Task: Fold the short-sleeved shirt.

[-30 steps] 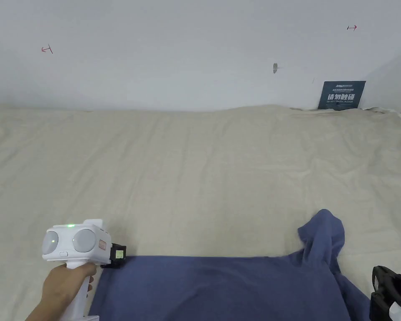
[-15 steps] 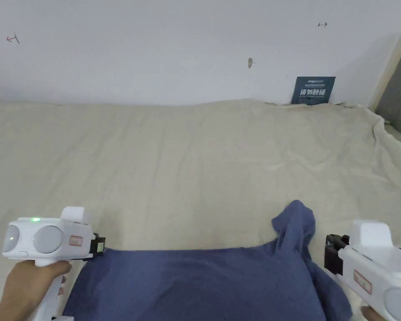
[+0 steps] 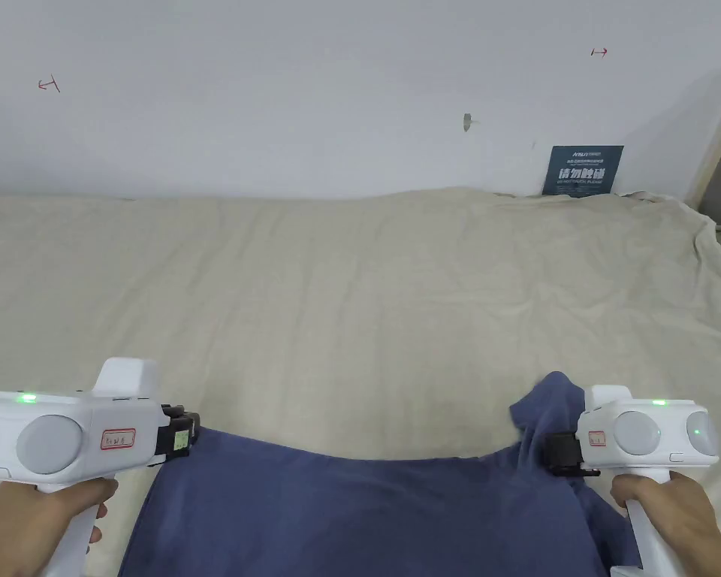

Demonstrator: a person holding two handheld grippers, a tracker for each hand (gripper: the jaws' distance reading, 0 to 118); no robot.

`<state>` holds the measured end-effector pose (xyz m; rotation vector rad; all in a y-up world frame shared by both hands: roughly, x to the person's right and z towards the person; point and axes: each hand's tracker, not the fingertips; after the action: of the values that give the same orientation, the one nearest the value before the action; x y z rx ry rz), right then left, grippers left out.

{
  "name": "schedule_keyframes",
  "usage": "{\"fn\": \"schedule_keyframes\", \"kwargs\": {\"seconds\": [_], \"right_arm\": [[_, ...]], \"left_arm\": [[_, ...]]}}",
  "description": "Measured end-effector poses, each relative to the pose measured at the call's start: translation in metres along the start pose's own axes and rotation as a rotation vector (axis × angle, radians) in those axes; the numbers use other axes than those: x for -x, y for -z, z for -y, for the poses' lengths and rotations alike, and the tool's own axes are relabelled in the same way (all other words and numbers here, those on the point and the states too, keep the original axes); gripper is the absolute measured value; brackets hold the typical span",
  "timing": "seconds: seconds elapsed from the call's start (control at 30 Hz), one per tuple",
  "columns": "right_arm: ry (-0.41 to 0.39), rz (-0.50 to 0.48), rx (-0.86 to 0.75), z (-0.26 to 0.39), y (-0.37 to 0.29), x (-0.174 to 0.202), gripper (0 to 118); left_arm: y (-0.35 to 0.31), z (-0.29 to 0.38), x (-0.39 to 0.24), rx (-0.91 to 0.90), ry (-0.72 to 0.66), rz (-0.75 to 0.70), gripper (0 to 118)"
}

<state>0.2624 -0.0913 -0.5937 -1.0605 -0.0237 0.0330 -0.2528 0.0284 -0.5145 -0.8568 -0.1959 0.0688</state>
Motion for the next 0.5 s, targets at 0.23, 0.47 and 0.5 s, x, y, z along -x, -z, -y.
{"fn": "schedule_keyframes", "kwargs": {"seconds": [0.23,0.47,0.5], "right_arm": [[-0.003,-0.060,-0.060,0.014,-0.015,0.015,5],[-0.001,-0.145,-0.241,0.023,-0.101,0.009,5],[-0.003,-0.162,-0.272,0.023,-0.114,0.005,5]], "left_arm": [[0.007,0.009,0.018,0.015,-0.037,-0.025,3],[-0.012,0.020,0.030,-0.025,-0.116,-0.068,3],[-0.017,0.021,0.031,-0.032,-0.126,-0.073,3]]}}
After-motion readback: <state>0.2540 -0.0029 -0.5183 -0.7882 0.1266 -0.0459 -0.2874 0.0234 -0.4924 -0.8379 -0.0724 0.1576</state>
